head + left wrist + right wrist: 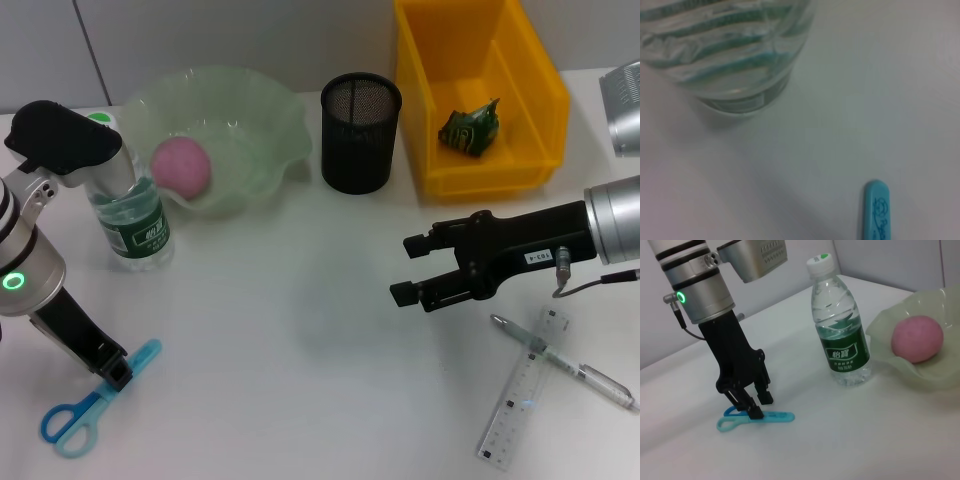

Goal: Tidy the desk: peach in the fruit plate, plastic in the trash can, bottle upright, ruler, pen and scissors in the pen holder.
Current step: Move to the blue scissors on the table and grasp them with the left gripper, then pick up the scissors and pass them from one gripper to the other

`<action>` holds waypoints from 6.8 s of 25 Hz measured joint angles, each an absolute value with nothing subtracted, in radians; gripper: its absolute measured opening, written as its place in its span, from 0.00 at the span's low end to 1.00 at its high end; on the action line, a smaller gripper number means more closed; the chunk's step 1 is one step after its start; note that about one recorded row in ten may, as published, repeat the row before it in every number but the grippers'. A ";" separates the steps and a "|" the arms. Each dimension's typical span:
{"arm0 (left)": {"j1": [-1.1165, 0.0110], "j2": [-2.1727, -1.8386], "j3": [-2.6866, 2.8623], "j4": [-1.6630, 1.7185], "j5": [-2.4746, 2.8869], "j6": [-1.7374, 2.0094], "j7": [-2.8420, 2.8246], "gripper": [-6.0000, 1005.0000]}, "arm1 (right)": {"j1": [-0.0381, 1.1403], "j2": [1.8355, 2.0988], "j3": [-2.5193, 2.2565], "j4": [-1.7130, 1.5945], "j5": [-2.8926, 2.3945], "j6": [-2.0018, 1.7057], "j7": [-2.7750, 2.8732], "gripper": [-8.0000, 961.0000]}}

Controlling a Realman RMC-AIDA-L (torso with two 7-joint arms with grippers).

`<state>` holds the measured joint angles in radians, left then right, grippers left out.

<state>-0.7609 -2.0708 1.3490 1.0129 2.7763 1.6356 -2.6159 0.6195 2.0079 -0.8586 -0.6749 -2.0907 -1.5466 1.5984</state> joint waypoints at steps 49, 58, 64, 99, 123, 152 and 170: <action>-0.747 -2.072 1.377 0.993 2.771 1.616 -2.587 0.37 | 0.620 2.011 -0.856 -0.675 -2.091 -1.534 1.598 0.87; -0.749 -2.072 1.364 1.000 2.774 1.621 -2.593 0.30 | 0.620 2.011 -0.854 -0.677 -2.091 -1.534 1.598 0.87; -0.760 -2.066 1.257 1.017 2.769 1.653 -2.549 0.23 | 0.620 2.011 -0.851 -0.678 -2.090 -1.536 1.598 0.87; -0.570 -1.945 0.641 0.662 1.839 1.880 -2.080 0.23 | 0.632 2.025 -0.757 -0.668 -1.948 -1.520 1.614 0.86; -0.582 -2.078 0.628 0.193 1.387 1.801 -1.716 0.23 | 0.539 2.078 -0.689 -0.395 -1.634 -1.495 1.104 0.85; -0.574 -2.080 0.551 -0.204 1.346 1.717 -1.402 0.23 | 0.506 2.082 -0.664 -0.195 -1.589 -1.581 0.693 0.84; -0.586 -2.080 0.497 -0.292 1.373 1.708 -1.324 0.23 | 0.559 2.086 -0.690 -0.090 -1.586 -1.630 0.565 0.83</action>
